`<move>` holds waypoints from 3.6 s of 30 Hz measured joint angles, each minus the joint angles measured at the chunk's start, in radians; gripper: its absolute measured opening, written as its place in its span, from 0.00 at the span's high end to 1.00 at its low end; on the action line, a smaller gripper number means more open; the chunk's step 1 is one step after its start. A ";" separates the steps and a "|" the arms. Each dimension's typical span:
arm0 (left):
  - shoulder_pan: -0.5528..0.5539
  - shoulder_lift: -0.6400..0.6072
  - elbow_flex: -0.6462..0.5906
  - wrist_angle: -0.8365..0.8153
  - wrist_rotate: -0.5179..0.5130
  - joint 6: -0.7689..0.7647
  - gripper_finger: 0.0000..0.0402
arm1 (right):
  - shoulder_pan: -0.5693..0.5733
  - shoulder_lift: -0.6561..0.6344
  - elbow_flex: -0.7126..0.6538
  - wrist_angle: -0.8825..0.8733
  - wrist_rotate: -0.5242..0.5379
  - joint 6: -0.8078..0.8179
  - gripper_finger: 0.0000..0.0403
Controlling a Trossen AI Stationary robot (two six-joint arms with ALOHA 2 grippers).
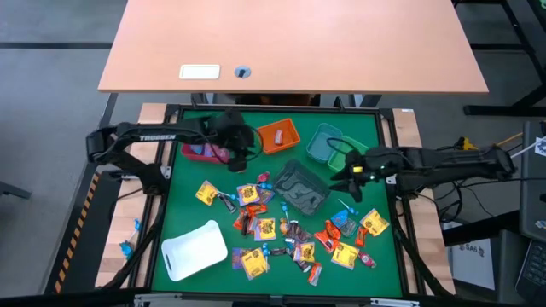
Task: Sort candy
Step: Put the blue lollipop into the blue bin
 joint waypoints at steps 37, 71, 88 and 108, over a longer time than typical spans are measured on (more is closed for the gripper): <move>-0.096 -0.103 -0.156 0.251 0.032 -0.043 0.71 | 0.340 0.462 0.011 -0.308 0.230 0.508 0.49; -0.096 -0.102 -0.156 0.251 0.026 -0.044 0.71 | 0.340 0.633 0.032 -0.327 0.194 0.473 0.96; -0.096 -0.102 -0.156 0.251 -0.098 -0.043 0.71 | 0.308 0.615 0.363 -0.770 0.368 0.228 0.99; -0.095 -0.102 -0.156 0.252 -0.098 -0.044 0.71 | -0.248 0.618 0.467 -0.417 0.622 -0.687 0.98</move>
